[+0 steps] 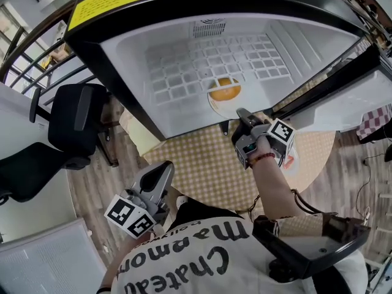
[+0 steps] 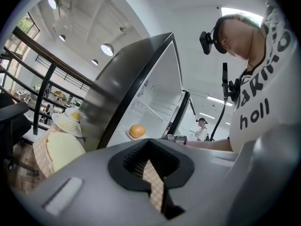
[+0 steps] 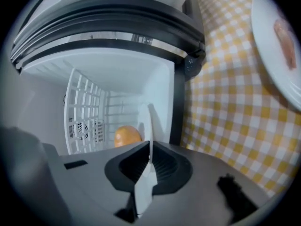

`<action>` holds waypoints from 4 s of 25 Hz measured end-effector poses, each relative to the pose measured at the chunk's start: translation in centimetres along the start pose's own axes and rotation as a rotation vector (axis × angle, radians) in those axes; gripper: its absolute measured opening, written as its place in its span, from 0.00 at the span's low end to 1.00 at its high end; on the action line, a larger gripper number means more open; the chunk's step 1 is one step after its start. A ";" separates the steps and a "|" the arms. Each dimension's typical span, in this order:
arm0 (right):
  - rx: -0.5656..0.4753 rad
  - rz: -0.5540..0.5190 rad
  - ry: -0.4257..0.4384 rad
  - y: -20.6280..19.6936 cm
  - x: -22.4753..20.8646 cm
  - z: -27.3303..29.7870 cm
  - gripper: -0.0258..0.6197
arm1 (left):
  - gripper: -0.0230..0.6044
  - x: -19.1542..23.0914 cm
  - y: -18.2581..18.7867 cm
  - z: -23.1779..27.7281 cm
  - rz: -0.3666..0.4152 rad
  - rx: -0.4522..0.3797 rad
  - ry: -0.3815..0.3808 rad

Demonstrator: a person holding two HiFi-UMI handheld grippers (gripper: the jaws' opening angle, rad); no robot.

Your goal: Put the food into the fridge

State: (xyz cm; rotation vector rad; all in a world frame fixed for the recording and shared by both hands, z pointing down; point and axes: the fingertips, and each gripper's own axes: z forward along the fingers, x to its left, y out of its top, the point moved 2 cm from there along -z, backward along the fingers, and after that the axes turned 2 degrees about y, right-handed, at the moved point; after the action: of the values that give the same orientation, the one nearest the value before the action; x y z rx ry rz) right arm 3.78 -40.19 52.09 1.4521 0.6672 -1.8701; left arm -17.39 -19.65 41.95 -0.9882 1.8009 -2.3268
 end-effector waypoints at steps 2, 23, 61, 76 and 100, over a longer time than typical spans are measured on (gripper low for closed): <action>0.011 -0.020 -0.015 0.0 0.2 0.2 0.08 | 0.04 0.0 0.0 0.0 -0.005 -0.004 0.002; -0.156 -0.566 -0.313 0.3 2.3 0.5 0.22 | 0.04 0.4 0.6 -1.4 -0.005 -0.054 0.046; -0.349 -0.797 -0.393 -3.7 3.6 -7.2 0.30 | 0.04 -1.8 1.7 -9.3 0.069 -0.091 -0.055; -0.135 -0.819 0.006 -6.8 7.8 -17.6 0.07 | 0.04 -8.1 1.0 -5.6 0.048 -0.136 -0.077; 0.077 -1.140 0.098 -4.7 3.3 -36.5 0.06 | 0.04 -26.8 -10.9 -8.1 0.023 -0.216 0.025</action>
State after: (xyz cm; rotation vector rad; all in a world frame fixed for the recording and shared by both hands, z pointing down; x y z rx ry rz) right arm 22.47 -10.85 39.75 1.2944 1.7393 -2.6421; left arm 3.66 1.49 38.38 -0.9587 2.0971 -2.1750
